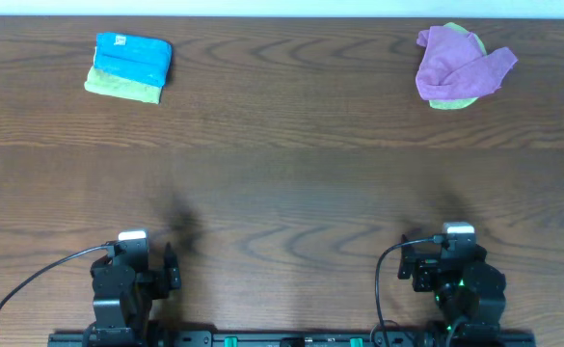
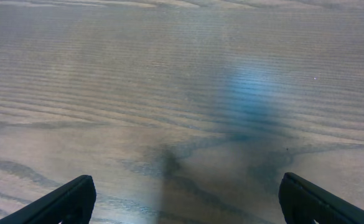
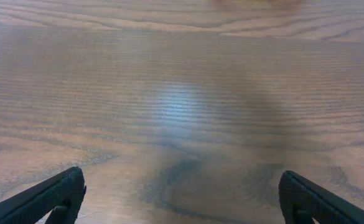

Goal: Fold the cloth

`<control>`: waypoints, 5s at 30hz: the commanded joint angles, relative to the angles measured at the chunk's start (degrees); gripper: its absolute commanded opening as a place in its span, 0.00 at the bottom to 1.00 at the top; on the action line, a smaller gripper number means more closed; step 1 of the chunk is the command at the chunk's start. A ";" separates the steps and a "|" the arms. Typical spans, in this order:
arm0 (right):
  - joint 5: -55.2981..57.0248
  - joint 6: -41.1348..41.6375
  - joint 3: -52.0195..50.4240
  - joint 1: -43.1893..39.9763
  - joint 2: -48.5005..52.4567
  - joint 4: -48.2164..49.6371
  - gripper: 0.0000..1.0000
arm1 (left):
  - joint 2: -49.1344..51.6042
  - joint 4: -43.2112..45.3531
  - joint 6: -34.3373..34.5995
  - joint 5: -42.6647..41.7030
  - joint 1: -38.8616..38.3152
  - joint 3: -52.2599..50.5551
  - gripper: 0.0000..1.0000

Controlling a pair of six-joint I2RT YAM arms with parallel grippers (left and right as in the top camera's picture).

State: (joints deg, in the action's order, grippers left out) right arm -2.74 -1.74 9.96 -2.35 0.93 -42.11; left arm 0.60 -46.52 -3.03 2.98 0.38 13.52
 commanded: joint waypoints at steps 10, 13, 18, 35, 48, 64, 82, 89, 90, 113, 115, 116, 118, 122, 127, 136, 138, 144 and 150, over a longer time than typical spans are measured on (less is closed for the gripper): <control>0.11 7.50 6.54 -0.44 7.30 2.95 0.99 | -0.39 -2.10 -0.66 -0.02 0.35 -2.49 0.95; 1.05 8.55 15.93 -1.31 18.25 2.43 0.99 | -0.39 -2.10 -0.66 -0.02 0.35 -2.49 0.95; 1.27 8.59 33.62 -3.15 40.02 2.03 0.99 | -0.39 -2.12 -0.66 -0.02 0.35 -2.49 0.95; -4.11 8.22 76.02 -10.58 91.58 2.71 0.99 | -0.39 -2.10 -0.66 -0.02 0.35 -2.49 0.95; -2.60 8.09 76.56 -11.61 93.18 6.67 0.99 | -0.39 -2.10 -0.66 -0.02 0.35 -2.49 0.95; -1.84 11.39 86.99 -12.31 113.44 15.39 0.99 | -0.39 -2.12 -0.66 -0.02 0.35 -2.49 0.95; -4.63 15.47 94.79 -11.54 129.52 18.56 0.96 | -0.39 -2.12 -0.66 -0.02 0.35 -2.49 0.95; -5.22 16.09 94.79 -10.80 132.69 19.19 0.88 | -0.39 -2.10 -0.66 -0.02 0.35 -2.49 0.95; -5.22 16.09 94.79 -10.71 132.93 19.19 0.86 | -0.39 -2.12 -0.66 -0.02 0.35 -2.49 0.95; -5.22 15.85 94.95 -10.64 121.83 12.96 0.02 | -0.39 -2.10 -0.66 -0.02 0.35 -2.49 0.95; -5.25 15.85 94.95 -10.64 119.89 12.22 0.01 | -0.39 -2.10 -0.66 -0.02 0.35 -2.49 0.95; -5.25 15.87 94.95 -10.64 119.05 11.82 0.02 | -0.39 -2.10 -0.66 -0.02 0.35 -2.49 0.95; -5.22 15.85 94.95 -10.58 117.87 11.34 0.02 | -0.39 -2.10 -0.66 -0.02 0.35 -2.49 0.95; -5.25 15.85 94.95 -10.29 115.47 9.99 0.02 | -0.39 -2.10 -0.66 -0.02 0.35 -2.49 0.95; -5.70 15.13 94.95 -9.53 112.65 7.98 0.01 | -0.39 -2.12 -0.66 -0.02 0.35 -2.49 0.95; -9.99 5.88 94.95 -4.96 104.30 -1.79 0.02 | -0.39 -2.10 -0.66 -0.02 0.35 -2.49 0.95; -10.27 5.46 94.95 -4.42 101.66 -5.40 0.01 | -0.39 -2.12 -0.66 -0.02 0.35 -2.49 0.95; -15.76 -0.76 94.92 -5.20 94.33 -16.87 0.02 | -0.39 -2.10 -0.66 -0.02 0.35 -2.49 0.95; -18.78 -3.58 93.15 -5.90 88.67 -27.04 0.02 | -0.39 -2.12 -0.66 -0.02 0.35 -2.49 0.95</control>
State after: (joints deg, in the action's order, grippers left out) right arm -18.26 -2.22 103.92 -7.81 91.79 -67.61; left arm 0.54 -46.39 -3.05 2.98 0.38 13.34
